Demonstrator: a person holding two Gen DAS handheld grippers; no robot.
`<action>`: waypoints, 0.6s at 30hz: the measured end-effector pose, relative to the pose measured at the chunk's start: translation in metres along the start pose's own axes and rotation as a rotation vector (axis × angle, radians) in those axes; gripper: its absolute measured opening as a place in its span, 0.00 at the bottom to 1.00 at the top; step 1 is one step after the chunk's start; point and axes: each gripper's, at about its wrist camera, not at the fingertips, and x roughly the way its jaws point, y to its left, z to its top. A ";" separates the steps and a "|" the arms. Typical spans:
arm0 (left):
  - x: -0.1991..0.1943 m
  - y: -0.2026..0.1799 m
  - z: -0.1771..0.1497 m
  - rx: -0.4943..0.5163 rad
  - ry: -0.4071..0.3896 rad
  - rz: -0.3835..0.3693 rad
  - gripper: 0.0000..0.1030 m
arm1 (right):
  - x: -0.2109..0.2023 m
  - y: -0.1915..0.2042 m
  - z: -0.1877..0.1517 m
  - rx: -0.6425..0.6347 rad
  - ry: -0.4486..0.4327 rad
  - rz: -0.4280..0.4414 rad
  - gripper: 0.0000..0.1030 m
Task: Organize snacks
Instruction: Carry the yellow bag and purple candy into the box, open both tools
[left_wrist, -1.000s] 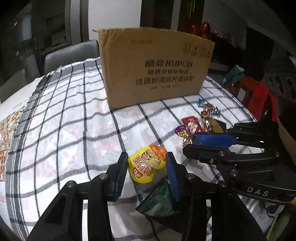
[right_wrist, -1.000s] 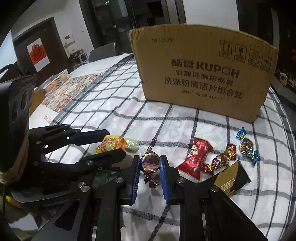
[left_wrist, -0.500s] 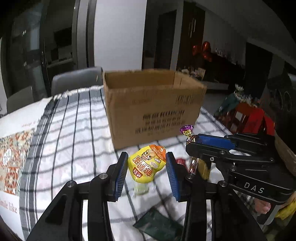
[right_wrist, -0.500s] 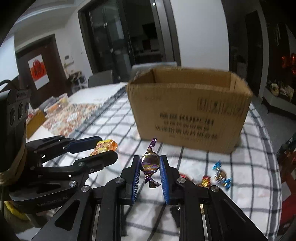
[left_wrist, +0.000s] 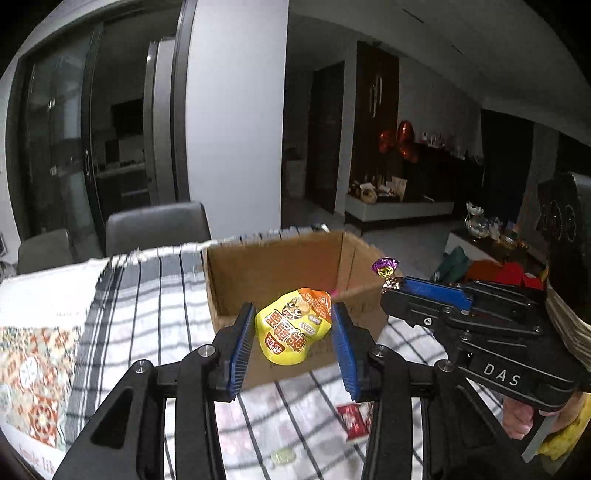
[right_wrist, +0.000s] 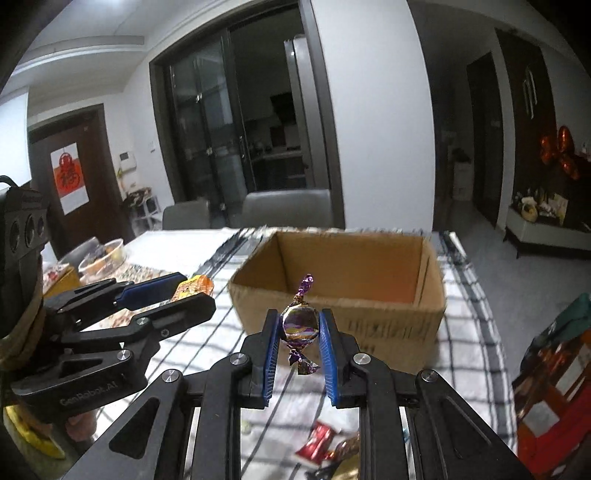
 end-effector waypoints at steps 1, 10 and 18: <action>0.001 0.000 0.004 0.002 -0.006 0.001 0.40 | 0.000 -0.002 0.005 -0.003 -0.008 -0.004 0.22; 0.023 0.003 0.043 0.009 -0.036 -0.008 0.40 | 0.010 -0.020 0.040 -0.009 -0.033 -0.031 0.22; 0.061 0.004 0.063 0.022 -0.011 -0.011 0.40 | 0.033 -0.043 0.056 -0.005 -0.011 -0.050 0.22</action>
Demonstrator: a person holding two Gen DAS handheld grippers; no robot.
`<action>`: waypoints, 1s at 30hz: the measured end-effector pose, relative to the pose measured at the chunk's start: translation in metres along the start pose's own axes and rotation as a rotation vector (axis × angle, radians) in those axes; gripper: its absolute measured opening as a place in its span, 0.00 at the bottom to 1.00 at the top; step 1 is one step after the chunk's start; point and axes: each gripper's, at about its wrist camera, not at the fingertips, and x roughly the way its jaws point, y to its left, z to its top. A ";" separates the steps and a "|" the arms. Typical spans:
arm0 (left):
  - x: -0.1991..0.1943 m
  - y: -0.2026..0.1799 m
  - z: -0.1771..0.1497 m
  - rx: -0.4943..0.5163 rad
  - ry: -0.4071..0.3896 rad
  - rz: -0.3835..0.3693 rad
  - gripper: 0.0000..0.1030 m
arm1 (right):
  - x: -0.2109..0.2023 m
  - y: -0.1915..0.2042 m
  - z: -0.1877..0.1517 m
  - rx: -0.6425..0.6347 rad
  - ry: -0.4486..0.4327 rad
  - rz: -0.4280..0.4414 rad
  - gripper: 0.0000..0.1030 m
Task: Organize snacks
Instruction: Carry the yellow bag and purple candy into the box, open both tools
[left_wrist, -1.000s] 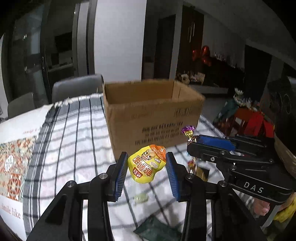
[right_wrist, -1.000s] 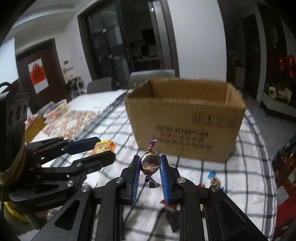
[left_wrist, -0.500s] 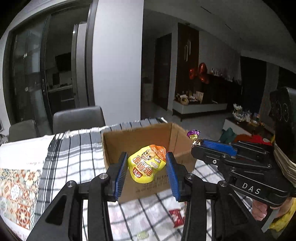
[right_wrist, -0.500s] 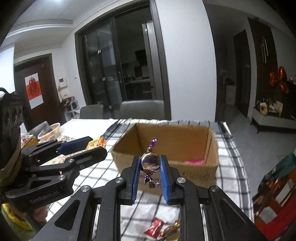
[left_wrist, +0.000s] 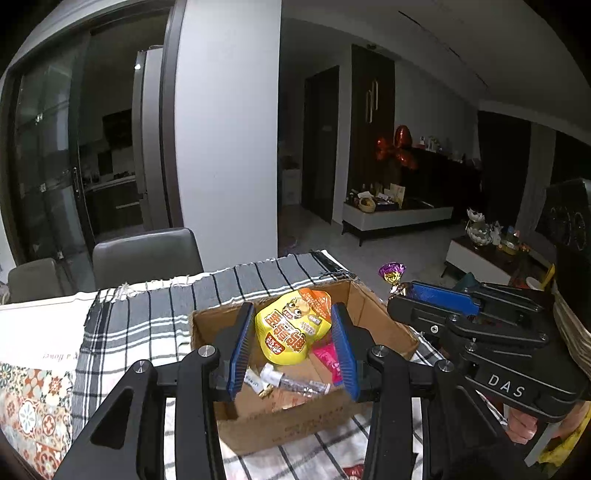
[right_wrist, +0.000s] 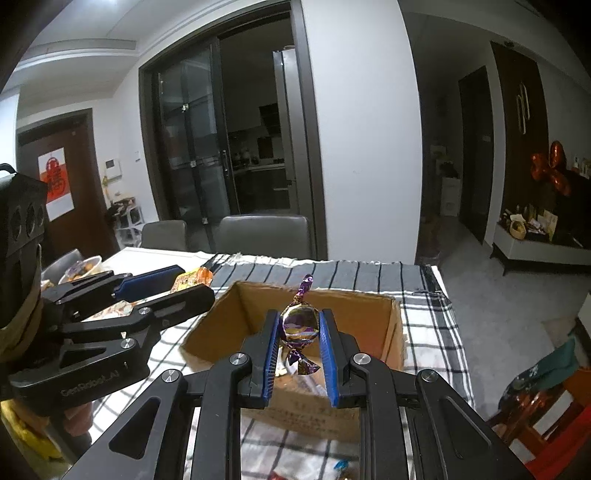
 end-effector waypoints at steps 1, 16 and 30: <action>0.005 0.000 0.001 0.000 0.004 0.001 0.40 | 0.002 -0.002 0.000 0.004 0.002 -0.004 0.22; 0.012 0.004 -0.006 -0.025 0.026 0.067 0.67 | 0.004 -0.019 -0.009 0.030 0.009 -0.107 0.47; -0.067 -0.003 -0.043 -0.009 -0.033 0.103 0.67 | -0.049 0.020 -0.039 0.025 -0.031 -0.056 0.46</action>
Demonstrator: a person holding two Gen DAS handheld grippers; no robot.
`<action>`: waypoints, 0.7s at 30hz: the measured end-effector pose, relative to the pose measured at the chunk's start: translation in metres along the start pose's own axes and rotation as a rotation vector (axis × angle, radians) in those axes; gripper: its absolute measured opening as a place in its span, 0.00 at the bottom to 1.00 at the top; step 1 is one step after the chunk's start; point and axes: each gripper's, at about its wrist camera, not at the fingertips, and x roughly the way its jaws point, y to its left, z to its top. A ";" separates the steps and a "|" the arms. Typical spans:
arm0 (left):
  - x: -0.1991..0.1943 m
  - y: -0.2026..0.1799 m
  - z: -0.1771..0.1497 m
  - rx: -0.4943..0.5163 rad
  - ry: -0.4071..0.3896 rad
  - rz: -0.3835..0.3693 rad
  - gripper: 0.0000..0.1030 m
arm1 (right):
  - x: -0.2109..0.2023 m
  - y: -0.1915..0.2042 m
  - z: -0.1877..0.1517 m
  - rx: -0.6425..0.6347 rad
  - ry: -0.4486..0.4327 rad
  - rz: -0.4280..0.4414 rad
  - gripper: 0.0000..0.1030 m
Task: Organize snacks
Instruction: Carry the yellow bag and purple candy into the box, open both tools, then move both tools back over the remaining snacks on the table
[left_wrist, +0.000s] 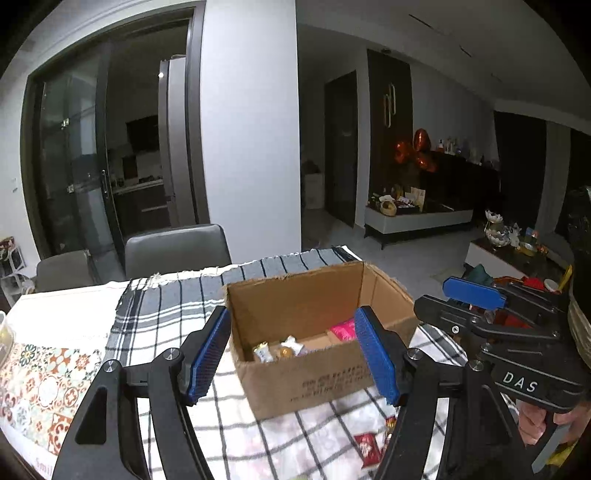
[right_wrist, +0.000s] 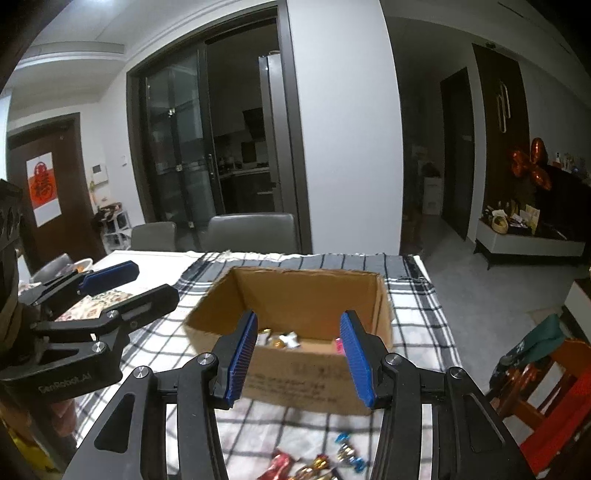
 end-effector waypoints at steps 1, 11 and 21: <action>-0.005 0.001 -0.004 0.001 -0.001 0.002 0.67 | -0.003 0.003 -0.003 0.002 0.001 0.007 0.46; -0.030 0.005 -0.054 0.003 0.025 0.014 0.67 | -0.011 0.023 -0.044 0.021 0.041 0.024 0.47; -0.028 0.003 -0.102 0.010 0.090 0.017 0.66 | 0.001 0.027 -0.082 0.044 0.118 0.033 0.46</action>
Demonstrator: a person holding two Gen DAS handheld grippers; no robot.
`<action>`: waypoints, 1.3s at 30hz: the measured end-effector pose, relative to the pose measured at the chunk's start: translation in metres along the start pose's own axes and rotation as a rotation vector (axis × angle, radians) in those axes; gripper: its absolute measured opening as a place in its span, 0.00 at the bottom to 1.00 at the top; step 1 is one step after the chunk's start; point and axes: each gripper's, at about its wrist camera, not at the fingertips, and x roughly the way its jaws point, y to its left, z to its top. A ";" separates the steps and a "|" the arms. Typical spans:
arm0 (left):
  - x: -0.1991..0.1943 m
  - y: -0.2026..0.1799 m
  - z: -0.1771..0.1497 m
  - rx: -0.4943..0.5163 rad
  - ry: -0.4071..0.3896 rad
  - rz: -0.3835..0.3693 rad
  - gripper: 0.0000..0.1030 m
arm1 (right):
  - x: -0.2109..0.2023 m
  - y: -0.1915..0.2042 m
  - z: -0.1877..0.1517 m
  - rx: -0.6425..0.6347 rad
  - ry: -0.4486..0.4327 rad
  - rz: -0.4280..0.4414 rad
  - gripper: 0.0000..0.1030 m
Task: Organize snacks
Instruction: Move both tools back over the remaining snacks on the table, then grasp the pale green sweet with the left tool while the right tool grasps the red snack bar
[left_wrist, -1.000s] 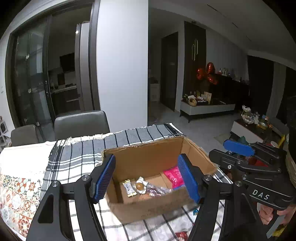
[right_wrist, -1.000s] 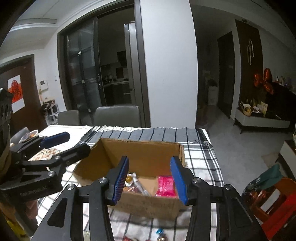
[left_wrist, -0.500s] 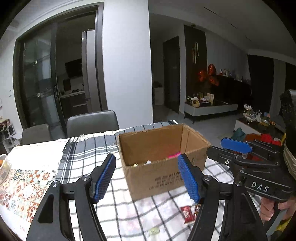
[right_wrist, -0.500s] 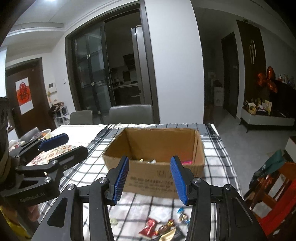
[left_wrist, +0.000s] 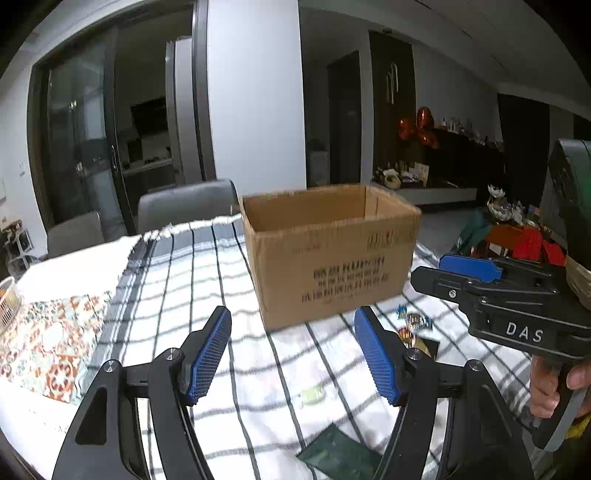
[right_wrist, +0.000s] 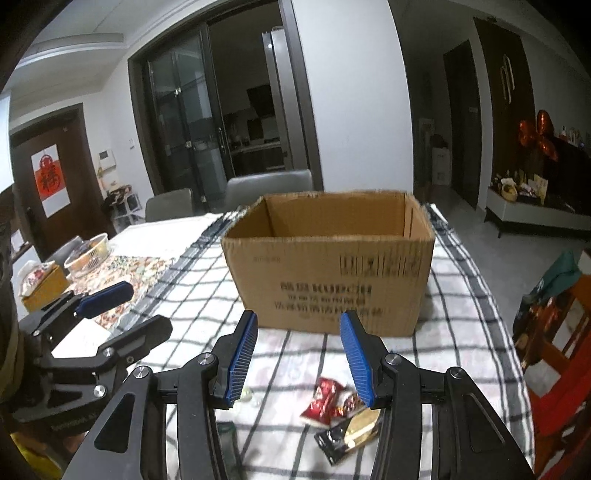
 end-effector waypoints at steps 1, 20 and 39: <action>0.002 0.000 -0.004 0.000 0.009 -0.005 0.66 | 0.002 -0.001 -0.002 0.004 0.009 0.002 0.46; 0.062 0.002 -0.057 -0.035 0.208 -0.125 0.55 | 0.053 -0.011 -0.053 0.058 0.191 0.017 0.41; 0.105 -0.002 -0.070 -0.037 0.318 -0.160 0.39 | 0.089 -0.018 -0.067 0.089 0.286 0.010 0.35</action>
